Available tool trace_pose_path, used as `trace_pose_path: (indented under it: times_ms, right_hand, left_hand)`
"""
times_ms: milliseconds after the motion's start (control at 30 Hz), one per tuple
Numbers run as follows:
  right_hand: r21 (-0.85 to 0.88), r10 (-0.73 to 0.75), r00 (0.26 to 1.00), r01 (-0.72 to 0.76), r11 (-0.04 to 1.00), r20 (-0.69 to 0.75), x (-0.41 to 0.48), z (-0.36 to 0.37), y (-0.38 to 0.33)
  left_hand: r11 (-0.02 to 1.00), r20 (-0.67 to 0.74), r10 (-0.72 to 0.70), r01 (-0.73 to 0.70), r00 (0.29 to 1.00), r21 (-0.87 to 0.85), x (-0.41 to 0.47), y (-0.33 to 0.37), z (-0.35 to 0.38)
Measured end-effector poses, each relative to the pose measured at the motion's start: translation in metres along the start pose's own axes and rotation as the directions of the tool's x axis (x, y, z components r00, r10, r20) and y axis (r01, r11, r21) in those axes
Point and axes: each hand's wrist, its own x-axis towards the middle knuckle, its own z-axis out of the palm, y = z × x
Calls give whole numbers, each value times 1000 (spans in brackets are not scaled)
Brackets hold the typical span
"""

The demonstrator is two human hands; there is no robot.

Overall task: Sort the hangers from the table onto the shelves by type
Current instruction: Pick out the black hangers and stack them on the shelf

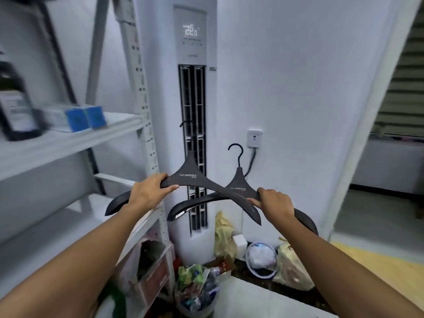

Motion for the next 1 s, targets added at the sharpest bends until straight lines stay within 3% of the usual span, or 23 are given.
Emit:
trace_pose_path:
  times_ms: [300,500,633,867,1000]
  right_hand:
    - [155,-288,958,287,945,-14,-4,9,-83]
    - [116,-439,896,444,889,-66,-5,20,-133]
    - [147,-496,867,498,855,-50,-4,27,-158]
    - [154,-609,788,615,773,-89,7,42,-193]
    - [128,-643,756,655,745,-123,19,51,-217]
  left_hand:
    - [953,-6,-294,294,956,80,-92,-52,-30]
    - [877,10,-479,478,878,45,-150,-96,-48]
    - [782,-65,-604,606,795,144,-183,-121,-56]
    - [629,-130,-764,775,632,70,-220,-161,-60]
    - [584,-134,-798,809,587,66,-221,-180,-58]
